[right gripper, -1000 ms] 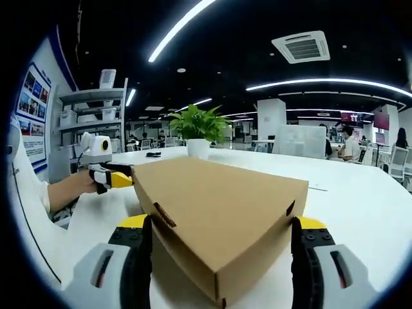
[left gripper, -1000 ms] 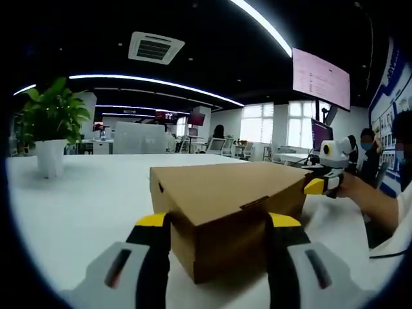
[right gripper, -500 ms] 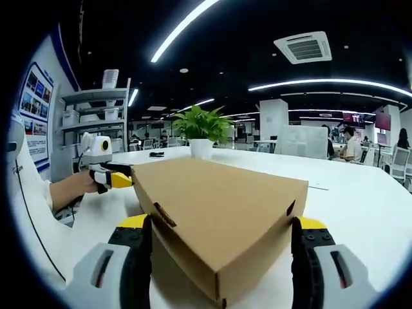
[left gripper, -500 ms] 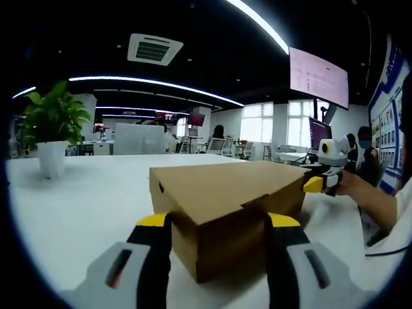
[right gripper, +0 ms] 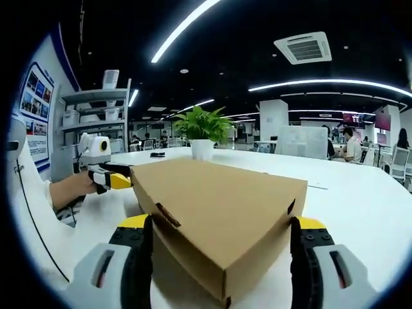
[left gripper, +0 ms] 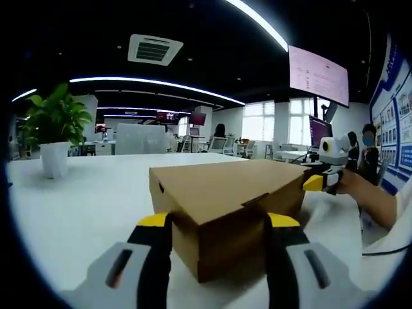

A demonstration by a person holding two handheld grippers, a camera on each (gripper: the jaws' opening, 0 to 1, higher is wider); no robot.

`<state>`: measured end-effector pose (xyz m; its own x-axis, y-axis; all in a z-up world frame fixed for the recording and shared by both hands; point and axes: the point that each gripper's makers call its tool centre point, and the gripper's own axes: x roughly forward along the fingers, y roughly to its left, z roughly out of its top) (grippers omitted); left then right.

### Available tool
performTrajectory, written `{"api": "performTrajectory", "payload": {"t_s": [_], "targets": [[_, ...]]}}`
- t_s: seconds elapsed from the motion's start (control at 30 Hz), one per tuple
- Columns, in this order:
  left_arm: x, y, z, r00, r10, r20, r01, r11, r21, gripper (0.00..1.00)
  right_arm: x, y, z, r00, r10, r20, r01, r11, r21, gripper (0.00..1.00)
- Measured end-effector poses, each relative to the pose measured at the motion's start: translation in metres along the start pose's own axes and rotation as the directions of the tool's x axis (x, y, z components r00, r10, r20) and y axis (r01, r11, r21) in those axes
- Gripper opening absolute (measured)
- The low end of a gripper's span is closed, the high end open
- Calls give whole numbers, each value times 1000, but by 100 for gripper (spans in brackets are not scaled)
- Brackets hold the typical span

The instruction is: Operate the shoe box by opening the lid, removing the specified soft item, and placing it in the target area until the item is outside and the box remains undamaged.

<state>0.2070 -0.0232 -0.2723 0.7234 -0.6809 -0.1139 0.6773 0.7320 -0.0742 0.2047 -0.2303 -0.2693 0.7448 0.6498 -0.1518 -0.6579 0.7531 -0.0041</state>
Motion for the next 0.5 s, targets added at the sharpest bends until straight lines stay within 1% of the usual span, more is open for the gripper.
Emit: {"api": "performTrajectory", "payload": {"t_s": [0.33, 0.5], "targets": [[-2, -3, 0, 1000, 0, 8, 0, 1000, -2, 58, -4, 3, -1, 1000, -5, 7, 5, 1000, 7, 90], [0, -3, -1, 1000, -16, 3, 16, 1000, 9, 58, -6, 1, -1, 1000, -17, 12, 17, 1000, 4, 90]]}}
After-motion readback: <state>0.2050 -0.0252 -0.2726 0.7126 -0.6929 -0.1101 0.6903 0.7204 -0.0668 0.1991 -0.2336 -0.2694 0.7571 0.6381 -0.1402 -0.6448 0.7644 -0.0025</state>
